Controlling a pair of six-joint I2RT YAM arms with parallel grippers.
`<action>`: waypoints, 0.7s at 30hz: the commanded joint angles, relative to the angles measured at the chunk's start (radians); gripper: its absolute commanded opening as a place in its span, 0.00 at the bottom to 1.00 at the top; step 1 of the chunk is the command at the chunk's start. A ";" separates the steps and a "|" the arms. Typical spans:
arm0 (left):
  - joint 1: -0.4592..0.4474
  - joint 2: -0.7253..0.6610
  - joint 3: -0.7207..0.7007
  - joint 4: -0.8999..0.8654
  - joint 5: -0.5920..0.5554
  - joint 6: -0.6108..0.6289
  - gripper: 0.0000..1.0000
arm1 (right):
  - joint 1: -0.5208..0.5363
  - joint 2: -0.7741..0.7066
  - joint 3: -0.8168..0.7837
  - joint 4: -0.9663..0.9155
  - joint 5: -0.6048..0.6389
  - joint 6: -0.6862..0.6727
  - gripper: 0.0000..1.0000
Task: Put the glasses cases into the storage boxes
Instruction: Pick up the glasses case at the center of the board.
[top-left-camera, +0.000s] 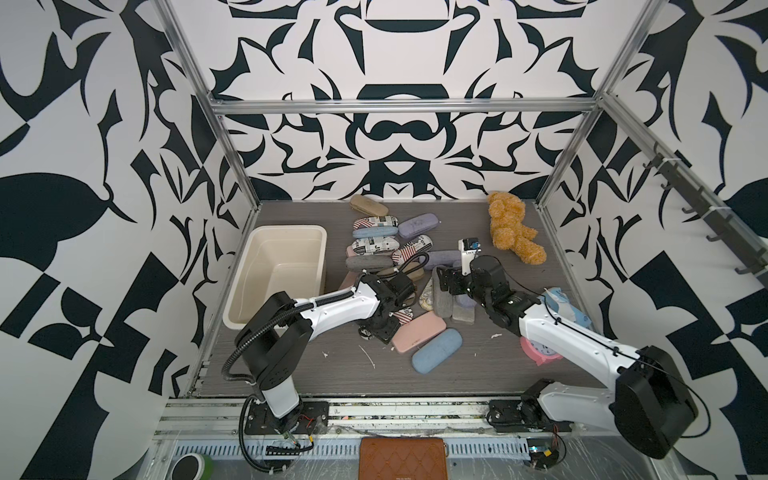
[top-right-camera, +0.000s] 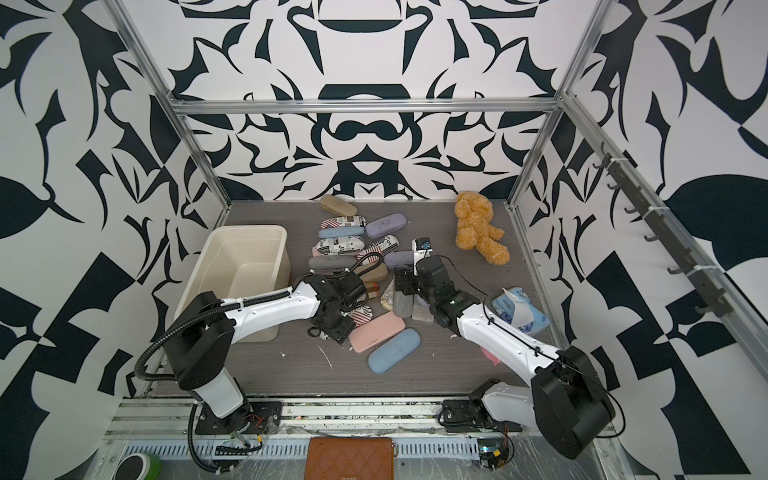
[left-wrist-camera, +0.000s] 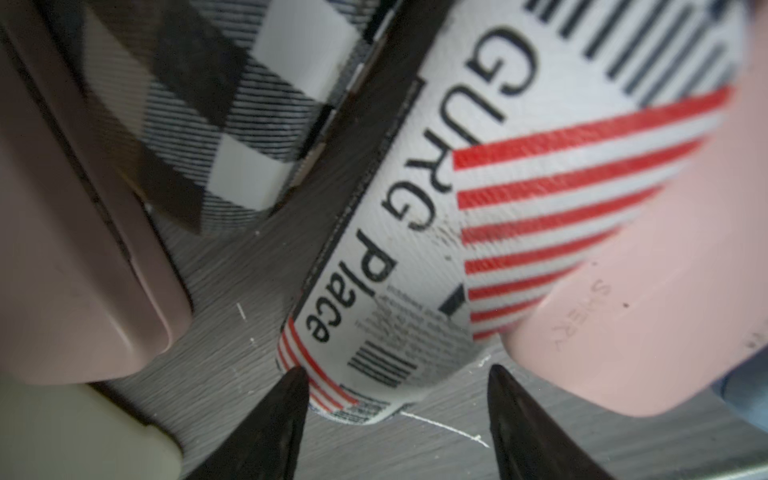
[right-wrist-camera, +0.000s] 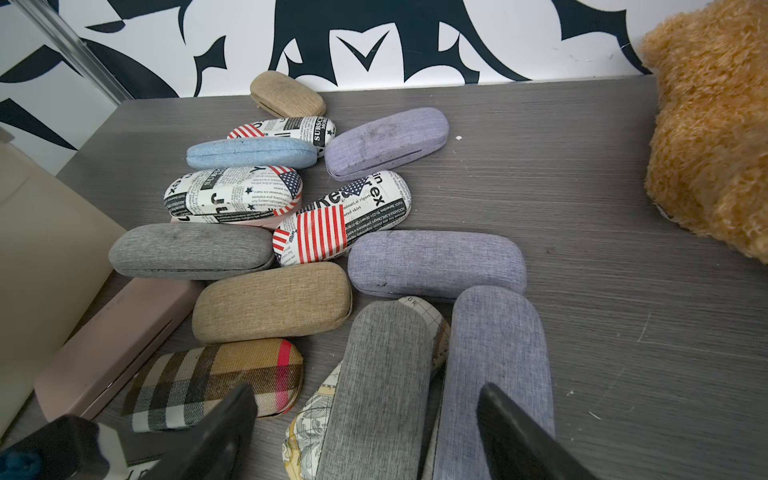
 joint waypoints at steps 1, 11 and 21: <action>0.008 0.015 -0.016 0.057 0.027 0.016 0.71 | -0.005 -0.027 0.007 0.016 -0.004 -0.008 0.88; 0.079 -0.021 -0.009 0.107 0.105 0.052 0.79 | -0.011 -0.038 0.004 0.011 0.001 -0.005 0.92; 0.042 0.036 -0.052 0.103 0.212 -0.019 0.79 | -0.011 -0.063 0.001 0.004 -0.001 -0.009 0.93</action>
